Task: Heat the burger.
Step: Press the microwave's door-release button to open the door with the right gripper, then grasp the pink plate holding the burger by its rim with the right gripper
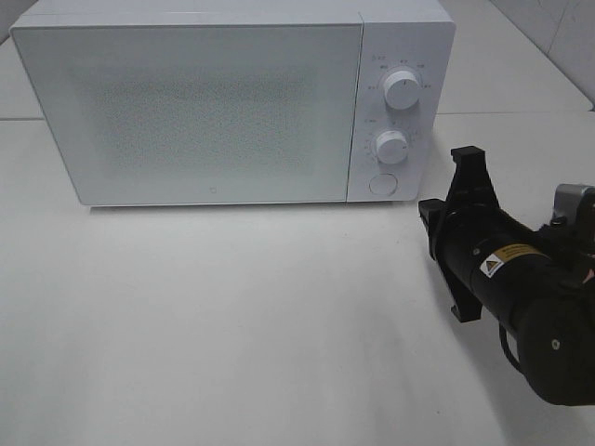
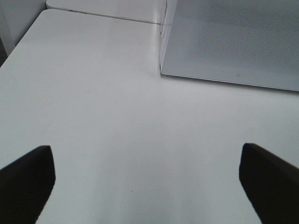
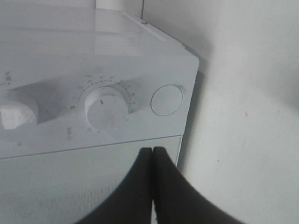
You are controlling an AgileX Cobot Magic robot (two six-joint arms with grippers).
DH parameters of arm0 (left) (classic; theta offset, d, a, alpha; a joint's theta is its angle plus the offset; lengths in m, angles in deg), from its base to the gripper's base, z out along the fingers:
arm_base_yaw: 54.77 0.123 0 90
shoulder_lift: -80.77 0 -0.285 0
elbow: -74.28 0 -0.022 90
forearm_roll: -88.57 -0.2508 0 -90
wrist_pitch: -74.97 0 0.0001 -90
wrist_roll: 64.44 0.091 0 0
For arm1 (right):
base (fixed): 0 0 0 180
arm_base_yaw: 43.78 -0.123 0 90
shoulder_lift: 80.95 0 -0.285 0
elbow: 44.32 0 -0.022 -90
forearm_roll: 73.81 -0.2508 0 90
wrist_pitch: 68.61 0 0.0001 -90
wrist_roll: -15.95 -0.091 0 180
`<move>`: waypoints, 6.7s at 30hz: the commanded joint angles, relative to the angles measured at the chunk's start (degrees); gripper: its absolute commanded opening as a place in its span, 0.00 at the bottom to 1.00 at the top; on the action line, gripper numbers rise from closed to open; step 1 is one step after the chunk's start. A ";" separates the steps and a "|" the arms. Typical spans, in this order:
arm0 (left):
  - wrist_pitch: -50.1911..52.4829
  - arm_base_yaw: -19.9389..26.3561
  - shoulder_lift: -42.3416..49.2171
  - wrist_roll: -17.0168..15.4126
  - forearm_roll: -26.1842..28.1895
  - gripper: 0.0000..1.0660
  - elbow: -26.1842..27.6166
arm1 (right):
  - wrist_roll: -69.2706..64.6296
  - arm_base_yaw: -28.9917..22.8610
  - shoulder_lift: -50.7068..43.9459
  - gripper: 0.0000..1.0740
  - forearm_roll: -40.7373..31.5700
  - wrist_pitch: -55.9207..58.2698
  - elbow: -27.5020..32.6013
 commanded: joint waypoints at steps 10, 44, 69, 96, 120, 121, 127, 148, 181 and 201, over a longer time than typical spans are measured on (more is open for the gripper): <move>0.23 -0.29 0.00 0.23 0.11 0.96 0.00 | -0.92 0.34 4.64 0.00 -3.61 0.80 -6.59; 0.23 -0.29 0.00 0.23 0.11 0.96 0.00 | 5.84 5.84 15.13 0.00 -6.30 11.52 -24.81; 0.23 -0.29 0.00 0.17 0.11 0.96 0.00 | 6.07 6.30 21.03 0.00 -6.82 10.49 -31.00; 0.23 -0.29 0.00 0.17 0.11 0.96 0.00 | 9.28 6.13 17.19 0.00 -8.08 9.91 -31.00; 0.23 -0.29 0.00 0.17 0.11 0.96 0.00 | 15.01 6.99 21.14 0.00 -9.80 0.69 -40.22; 0.23 -0.29 0.00 0.17 0.11 0.96 0.00 | 15.01 6.99 21.14 0.00 -9.80 0.69 -40.22; 0.23 -0.29 0.00 0.17 0.11 0.96 0.00 | 15.70 6.99 21.89 0.00 -9.80 -0.11 -41.25; 0.23 -0.29 0.00 0.17 0.11 0.96 0.00 | 9.28 4.64 19.37 0.00 -7.85 4.87 -35.98; 0.23 -0.29 0.00 0.11 0.11 0.96 0.00 | 32.66 1.66 -0.52 0.00 -5.04 23.84 -18.11; 0.23 -0.29 0.00 0.11 0.11 0.96 0.00 | 84.40 7.68 -14.73 0.04 -4.98 62.62 -17.70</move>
